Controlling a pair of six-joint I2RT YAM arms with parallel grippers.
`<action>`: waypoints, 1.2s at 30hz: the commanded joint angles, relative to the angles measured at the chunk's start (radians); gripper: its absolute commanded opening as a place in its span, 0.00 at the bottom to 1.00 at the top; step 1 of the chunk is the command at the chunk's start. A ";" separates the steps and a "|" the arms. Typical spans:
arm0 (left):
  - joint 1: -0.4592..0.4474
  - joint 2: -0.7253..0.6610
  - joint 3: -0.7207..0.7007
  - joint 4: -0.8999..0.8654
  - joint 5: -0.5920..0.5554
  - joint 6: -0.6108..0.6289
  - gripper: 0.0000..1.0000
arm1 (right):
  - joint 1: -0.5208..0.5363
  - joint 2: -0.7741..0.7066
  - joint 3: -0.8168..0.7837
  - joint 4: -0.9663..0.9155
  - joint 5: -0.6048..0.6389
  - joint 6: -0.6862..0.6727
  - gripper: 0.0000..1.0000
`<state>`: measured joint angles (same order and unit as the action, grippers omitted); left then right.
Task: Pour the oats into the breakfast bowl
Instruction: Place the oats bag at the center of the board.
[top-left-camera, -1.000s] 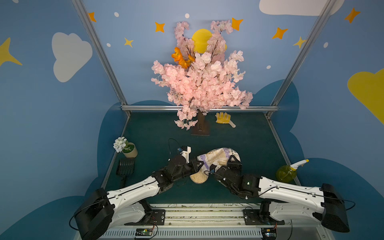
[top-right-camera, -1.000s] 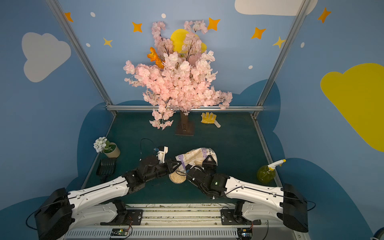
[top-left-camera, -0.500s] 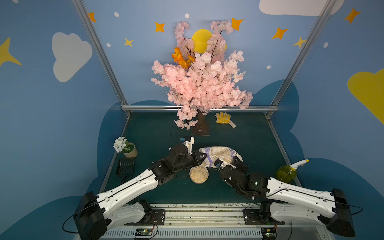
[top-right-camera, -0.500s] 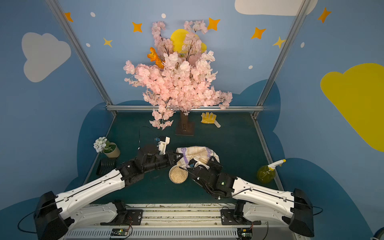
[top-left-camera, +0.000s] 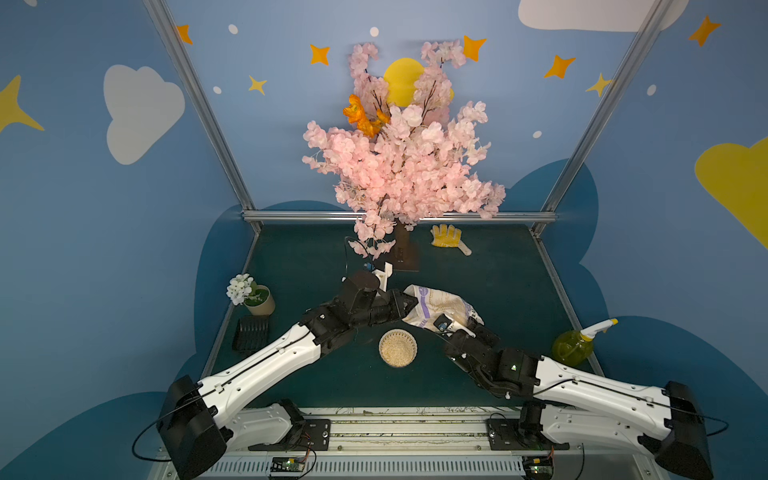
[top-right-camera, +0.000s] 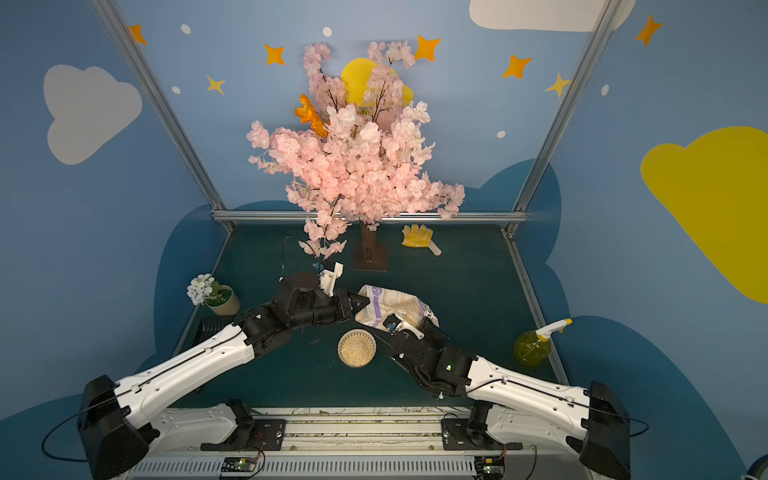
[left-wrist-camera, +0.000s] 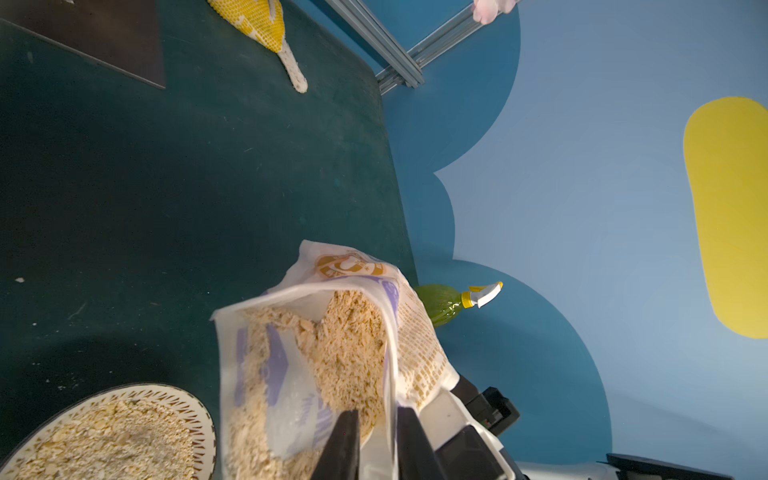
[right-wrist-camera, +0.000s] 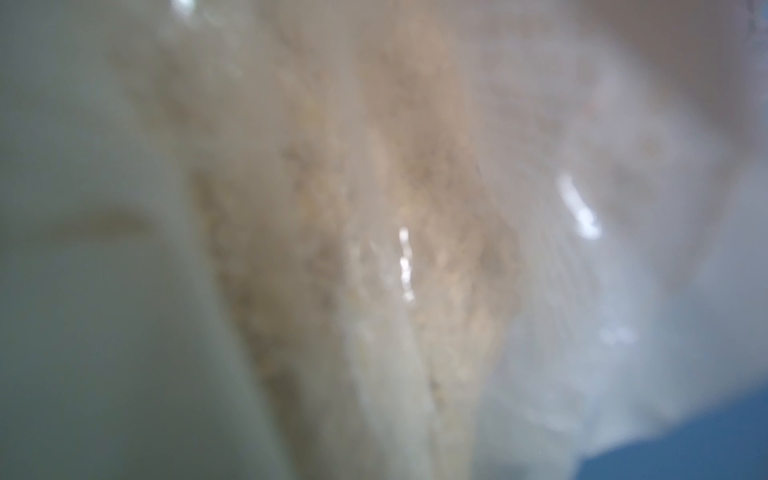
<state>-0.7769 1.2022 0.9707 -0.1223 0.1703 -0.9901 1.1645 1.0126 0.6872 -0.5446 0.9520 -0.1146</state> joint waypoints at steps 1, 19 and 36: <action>0.004 -0.004 0.041 -0.018 0.029 0.006 0.34 | -0.001 -0.048 0.009 0.183 0.034 0.081 0.00; -0.001 -0.188 0.033 -0.132 -0.164 0.075 0.65 | -0.051 -0.245 -0.245 0.651 -0.176 0.402 0.00; -0.083 0.072 0.121 -0.038 -0.129 0.058 0.48 | -0.060 -0.247 -0.304 0.716 -0.293 0.307 0.00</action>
<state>-0.8597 1.2709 1.0599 -0.1791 0.0414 -0.9401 1.1034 0.8036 0.3431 -0.0307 0.6086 0.1886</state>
